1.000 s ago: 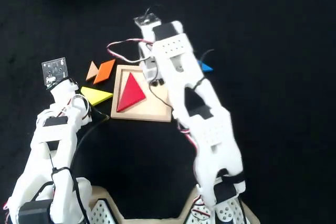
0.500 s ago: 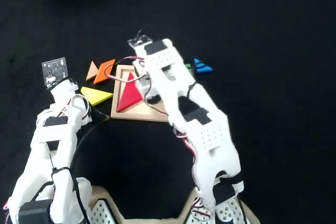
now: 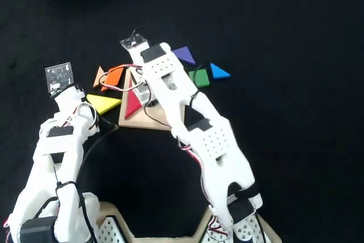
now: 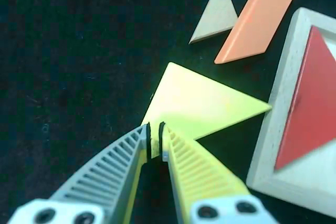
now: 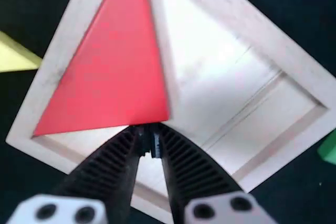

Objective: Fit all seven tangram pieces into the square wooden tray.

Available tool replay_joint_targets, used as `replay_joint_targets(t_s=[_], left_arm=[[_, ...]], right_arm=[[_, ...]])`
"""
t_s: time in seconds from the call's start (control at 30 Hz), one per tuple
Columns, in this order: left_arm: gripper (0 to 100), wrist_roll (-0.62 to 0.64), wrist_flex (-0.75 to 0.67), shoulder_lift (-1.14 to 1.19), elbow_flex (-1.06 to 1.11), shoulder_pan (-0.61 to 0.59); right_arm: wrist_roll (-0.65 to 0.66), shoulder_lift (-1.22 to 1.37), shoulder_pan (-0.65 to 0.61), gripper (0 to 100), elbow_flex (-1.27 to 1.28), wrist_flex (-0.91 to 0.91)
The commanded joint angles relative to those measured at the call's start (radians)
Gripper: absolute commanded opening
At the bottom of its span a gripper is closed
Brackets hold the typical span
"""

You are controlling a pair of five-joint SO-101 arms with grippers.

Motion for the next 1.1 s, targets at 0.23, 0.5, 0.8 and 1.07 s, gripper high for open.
replay_joint_targets(t_s=[0.23, 0.5, 0.8, 1.07], left_arm=[[6, 0.003, -0.017, -0.011, -0.008, 0.012], [6, 0.003, -0.017, -0.011, -0.008, 0.012], [6, 0.003, -0.017, -0.011, -0.008, 0.012], [6, 0.003, -0.017, -0.011, -0.008, 0.010]], right_arm=[[0.005, 0.062, -0.009, 1.1, -0.291, 0.244], [0.124, 0.059, 0.084, 1.1, -0.093, 0.233], [0.135, 0.051, 0.095, 1.1, 0.120, 0.233], [0.222, -0.005, 0.264, 1.1, 0.200, 0.235]])
